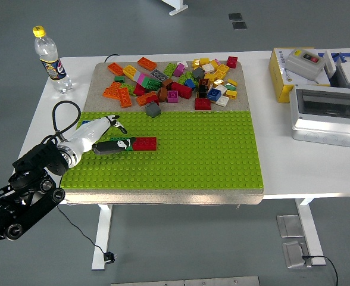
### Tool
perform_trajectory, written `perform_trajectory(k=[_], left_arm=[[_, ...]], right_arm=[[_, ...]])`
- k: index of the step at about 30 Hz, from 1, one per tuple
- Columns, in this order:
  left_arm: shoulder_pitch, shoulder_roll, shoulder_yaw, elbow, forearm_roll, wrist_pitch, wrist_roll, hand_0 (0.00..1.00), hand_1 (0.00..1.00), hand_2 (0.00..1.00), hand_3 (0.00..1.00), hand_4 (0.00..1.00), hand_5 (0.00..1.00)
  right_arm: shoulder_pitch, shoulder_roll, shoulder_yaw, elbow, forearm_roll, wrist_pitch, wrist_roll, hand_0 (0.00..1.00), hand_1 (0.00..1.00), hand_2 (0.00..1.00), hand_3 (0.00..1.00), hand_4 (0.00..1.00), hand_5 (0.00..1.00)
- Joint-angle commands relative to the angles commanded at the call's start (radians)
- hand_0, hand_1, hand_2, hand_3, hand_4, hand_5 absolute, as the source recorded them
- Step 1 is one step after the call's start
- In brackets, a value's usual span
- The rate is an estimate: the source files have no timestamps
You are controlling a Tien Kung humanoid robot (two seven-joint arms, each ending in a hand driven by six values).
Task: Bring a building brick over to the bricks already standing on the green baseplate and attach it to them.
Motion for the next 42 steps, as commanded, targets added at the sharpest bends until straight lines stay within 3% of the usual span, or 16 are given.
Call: perform_trajectory(k=[4,13,26,31,42], left_arm=[[0.017,0.007,-0.046,-0.027,-0.004,0.004,-0.008,0.998,0.976,0.962,0.723,0.758,0.761],[0.058,0.008,-0.131,-0.03,0.016,0.009,-0.017,0.998,0.974,0.959,0.728,0.758,0.755],[0.083,-0.021,-0.237,-0.055,0.087,0.019,-0.013,0.998,0.972,0.962,0.728,0.761,0.743],[0.086,-0.033,-0.248,-0.06,0.103,0.03,-0.02,0.998,0.971,0.961,0.727,0.762,0.738],[0.099,-0.035,-0.272,-0.059,0.124,0.033,-0.021,0.998,0.97,0.96,0.728,0.76,0.735]], right_arm=[[-0.001,-0.001,-0.006,0.0,0.002,0.0,0.0,0.689,0.63,0.678,0.668,0.458,0.771],[-0.003,0.0,-0.023,-0.002,0.014,0.001,-0.003,0.689,0.635,0.681,0.668,0.458,0.772],[0.004,0.004,-0.033,-0.01,0.026,0.01,-0.008,0.686,0.639,0.692,0.667,0.452,0.789],[0.011,0.006,0.003,-0.014,0.014,0.015,-0.006,0.685,0.639,0.694,0.669,0.448,0.794],[0.005,0.01,0.038,-0.013,-0.012,0.014,-0.002,0.685,0.647,0.701,0.674,0.445,0.797]])
